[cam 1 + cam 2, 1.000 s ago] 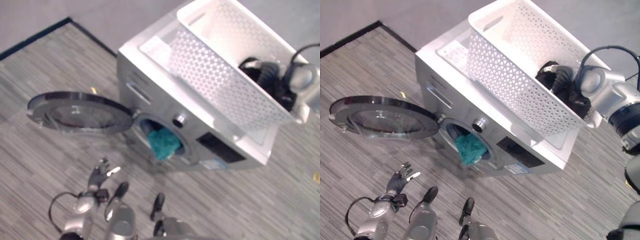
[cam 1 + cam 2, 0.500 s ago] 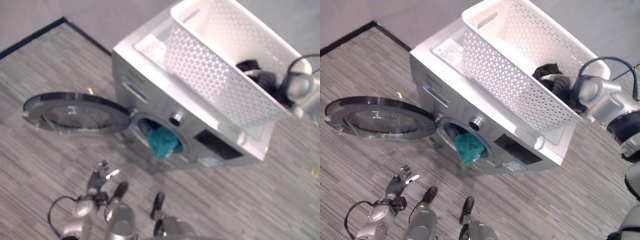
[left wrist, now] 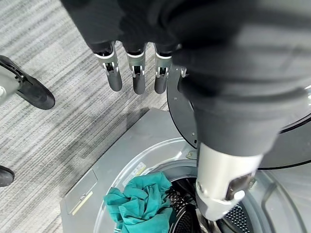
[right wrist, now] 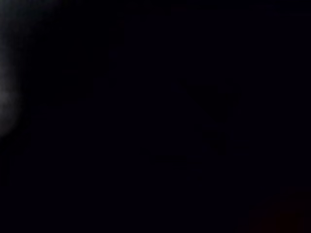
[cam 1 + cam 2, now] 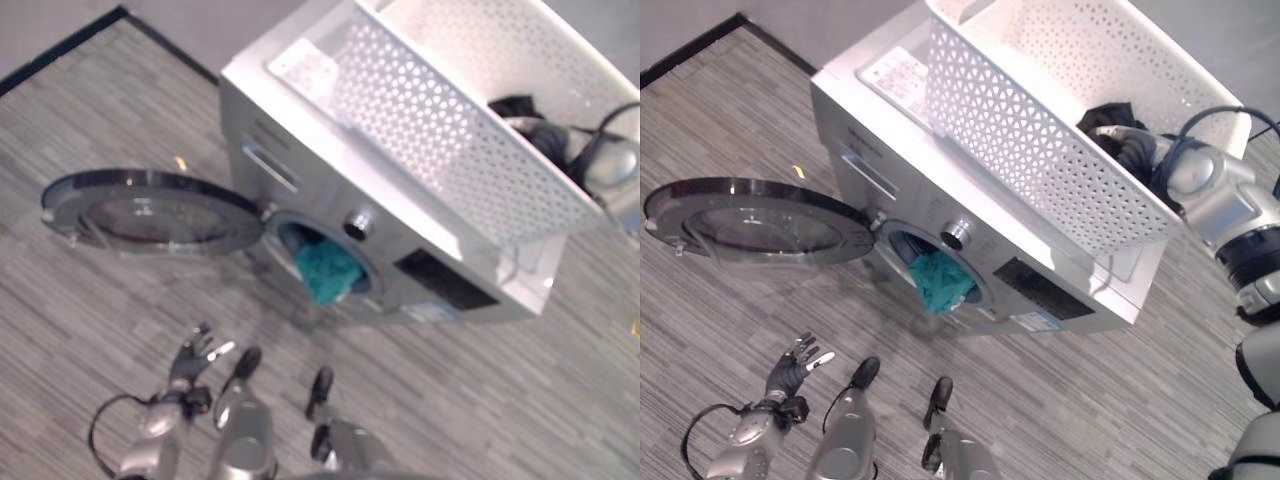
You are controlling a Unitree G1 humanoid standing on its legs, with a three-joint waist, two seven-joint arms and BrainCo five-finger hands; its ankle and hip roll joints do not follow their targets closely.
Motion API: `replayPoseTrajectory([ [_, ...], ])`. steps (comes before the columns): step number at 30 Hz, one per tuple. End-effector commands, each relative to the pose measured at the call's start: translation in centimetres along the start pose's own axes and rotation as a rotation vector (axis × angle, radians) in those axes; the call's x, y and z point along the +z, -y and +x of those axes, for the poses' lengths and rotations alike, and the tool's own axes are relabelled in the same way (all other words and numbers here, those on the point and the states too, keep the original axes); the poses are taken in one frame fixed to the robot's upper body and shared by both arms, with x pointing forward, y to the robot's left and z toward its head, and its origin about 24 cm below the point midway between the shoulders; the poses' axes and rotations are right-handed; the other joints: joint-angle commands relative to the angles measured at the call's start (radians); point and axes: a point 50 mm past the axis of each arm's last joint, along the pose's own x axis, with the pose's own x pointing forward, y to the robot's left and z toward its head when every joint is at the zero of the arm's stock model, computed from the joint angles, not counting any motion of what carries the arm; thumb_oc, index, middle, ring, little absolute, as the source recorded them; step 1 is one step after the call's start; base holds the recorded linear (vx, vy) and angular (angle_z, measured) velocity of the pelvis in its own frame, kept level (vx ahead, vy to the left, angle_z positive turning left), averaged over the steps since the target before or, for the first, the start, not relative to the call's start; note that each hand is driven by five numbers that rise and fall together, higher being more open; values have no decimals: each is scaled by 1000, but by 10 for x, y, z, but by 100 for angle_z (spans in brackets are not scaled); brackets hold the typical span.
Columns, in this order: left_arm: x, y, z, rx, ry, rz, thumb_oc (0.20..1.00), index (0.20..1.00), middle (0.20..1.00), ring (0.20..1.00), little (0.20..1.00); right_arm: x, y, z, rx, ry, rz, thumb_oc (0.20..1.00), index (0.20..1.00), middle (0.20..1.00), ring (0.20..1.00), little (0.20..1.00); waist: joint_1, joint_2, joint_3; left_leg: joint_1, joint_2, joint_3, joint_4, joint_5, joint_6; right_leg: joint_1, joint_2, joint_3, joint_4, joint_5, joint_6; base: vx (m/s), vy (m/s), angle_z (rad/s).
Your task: Grab the laundry basket,head to the washer,open it,put in the laundry and shut it.
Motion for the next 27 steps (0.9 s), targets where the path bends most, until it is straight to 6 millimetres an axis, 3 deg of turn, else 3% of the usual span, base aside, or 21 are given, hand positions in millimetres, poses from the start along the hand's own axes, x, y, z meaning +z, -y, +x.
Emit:
replayPoseTrajectory([
  [1, 27, 10, 5, -62, 129, 8, 1000, 1000, 1000, 1000, 1000, -8, -68, 11, 315, -58, -69, 200, 200, 200, 200, 200, 25, 28, 49, -4, 29, 76, -43, 23, 54, 19, -83, 8, 59, -67, 67, 0, 0, 0],
  [7, 33, 16, 7, -82, 155, 11, 1000, 1000, 1000, 1000, 1000, 8, -69, 16, 309, -6, -66, 200, 200, 200, 200, 200, 29, 21, 50, -1, 25, 79, -36, 14, 57, 24, -84, 13, 54, -65, 68, 0, 0, 0],
  [15, 33, 13, 8, -66, 153, 25, 1000, 1000, 1000, 1000, 1000, 18, -51, 18, 215, 32, -43, 200, 200, 200, 200, 200, 25, 12, 39, 14, 26, 83, -42, 10, 59, 37, -83, 14, 48, -66, 70, 2, 1, -2],
  [18, 33, 10, 8, -52, 152, 33, 1000, 1000, 1000, 1000, 1000, 23, -34, 17, 138, 49, -26, 200, 200, 200, 200, 200, 19, 10, 31, 22, 28, 85, -44, 8, 59, 41, -83, 14, 47, -67, 71, 0, 0, 0],
  [19, 33, 8, 8, -41, 149, 38, 1000, 1000, 1000, 1000, 1000, 25, -13, 14, 43, 59, 3, 200, 200, 200, 200, 200, 12, 6, 22, 28, 30, 88, -46, 6, 59, 46, -82, 17, 46, -67, 71, 0, 0, 0],
  [21, 33, 6, 8, -34, 147, 41, 1000, 1000, 1000, 1000, 1000, 27, -2, 12, -8, 75, 19, 200, 200, 200, 200, 200, 9, 4, 18, 32, 32, 89, -46, 4, 59, 49, -82, 18, 46, -67, 71, 0, 0, 0],
  [24, 33, 0, 7, -14, 142, 51, 1000, 1000, 1000, 1000, 1000, 32, 34, -1, -158, 121, 68, 200, 200, 200, 200, 200, -5, -4, -7, 49, 35, 96, -45, -7, 60, 64, -82, 23, 44, -69, 72, 23, 6, -3],
  [25, 32, -4, 6, -6, 140, 61, 1000, 1000, 1000, 1000, 1000, 31, 56, -12, -252, 132, 87, 200, 200, 200, 200, 200, -16, -8, -26, 61, 38, 101, -45, -13, 61, 71, -81, 26, 46, -70, 72, 37, 3, -3],
  [26, 32, -3, 6, -6, 140, 61, 1000, 1000, 1000, 1000, 1000, 31, 56, -12, -252, 132, 87, 200, 200, 200, 200, 200, -15, -8, -26, 62, 38, 101, -45, -13, 61, 72, -81, 26, 46, -71, 72, 35, -1, -1],
  [27, 33, -7, 5, 3, 139, 66, 1000, 1000, 1000, 1000, 1000, 32, 71, -19, -313, 141, 96, 200, 200, 200, 200, 200, -22, -10, -37, 70, 41, 102, -45, -18, 61, 78, -80, 28, 46, -72, 72, 51, -1, -4],
])
